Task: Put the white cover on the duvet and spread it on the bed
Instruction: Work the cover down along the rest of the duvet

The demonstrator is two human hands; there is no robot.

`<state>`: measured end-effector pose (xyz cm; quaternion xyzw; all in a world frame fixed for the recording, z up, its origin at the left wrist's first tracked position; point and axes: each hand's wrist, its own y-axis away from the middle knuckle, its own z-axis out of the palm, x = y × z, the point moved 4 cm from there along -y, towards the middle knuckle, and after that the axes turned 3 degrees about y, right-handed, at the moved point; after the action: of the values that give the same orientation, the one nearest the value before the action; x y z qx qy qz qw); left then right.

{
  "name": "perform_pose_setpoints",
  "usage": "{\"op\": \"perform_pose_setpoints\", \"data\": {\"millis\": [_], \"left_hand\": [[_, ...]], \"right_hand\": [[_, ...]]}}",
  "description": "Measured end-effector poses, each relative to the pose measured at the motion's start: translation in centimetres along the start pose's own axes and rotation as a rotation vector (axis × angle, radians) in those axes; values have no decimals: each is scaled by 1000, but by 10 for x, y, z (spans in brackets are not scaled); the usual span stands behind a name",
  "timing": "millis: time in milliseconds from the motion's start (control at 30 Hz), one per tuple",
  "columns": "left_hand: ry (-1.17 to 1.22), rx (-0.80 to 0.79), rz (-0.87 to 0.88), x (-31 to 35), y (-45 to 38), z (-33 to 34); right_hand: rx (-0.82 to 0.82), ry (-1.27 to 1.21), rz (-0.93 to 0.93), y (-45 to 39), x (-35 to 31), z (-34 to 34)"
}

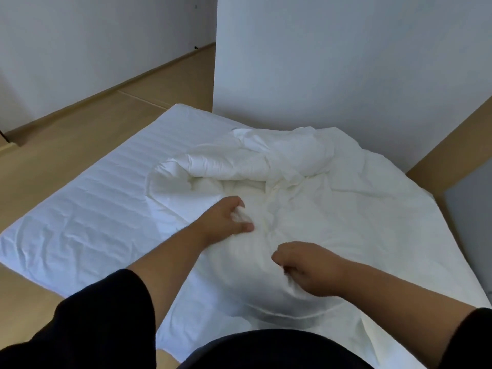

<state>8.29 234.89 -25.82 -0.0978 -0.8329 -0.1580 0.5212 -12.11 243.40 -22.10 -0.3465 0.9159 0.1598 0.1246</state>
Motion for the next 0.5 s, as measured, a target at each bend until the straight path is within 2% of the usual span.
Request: {"op": "perform_pose_setpoints", "data": {"millis": [100,167,233,300,367,467,500], "left_hand": [[-143,210,-38,-26,16,15],[-162,353,-135,-45,36,10],[-93,362,-320,-61,58,6],[51,306,-421,-72,78,7],[83,355,-364,-73,93,2],[-88,646,-176,-53,116,-17],[-86,647,-186,-47,121,-18]], "right_hand": [[157,-297,259,8,16,-5],[262,-458,433,11,29,-7],[367,-583,573,9,38,-5],[432,-666,650,2,43,-3],[451,-749,684,-7,44,4],[525,-879,764,-15,46,12],[567,-930,791,-16,46,13]]}}
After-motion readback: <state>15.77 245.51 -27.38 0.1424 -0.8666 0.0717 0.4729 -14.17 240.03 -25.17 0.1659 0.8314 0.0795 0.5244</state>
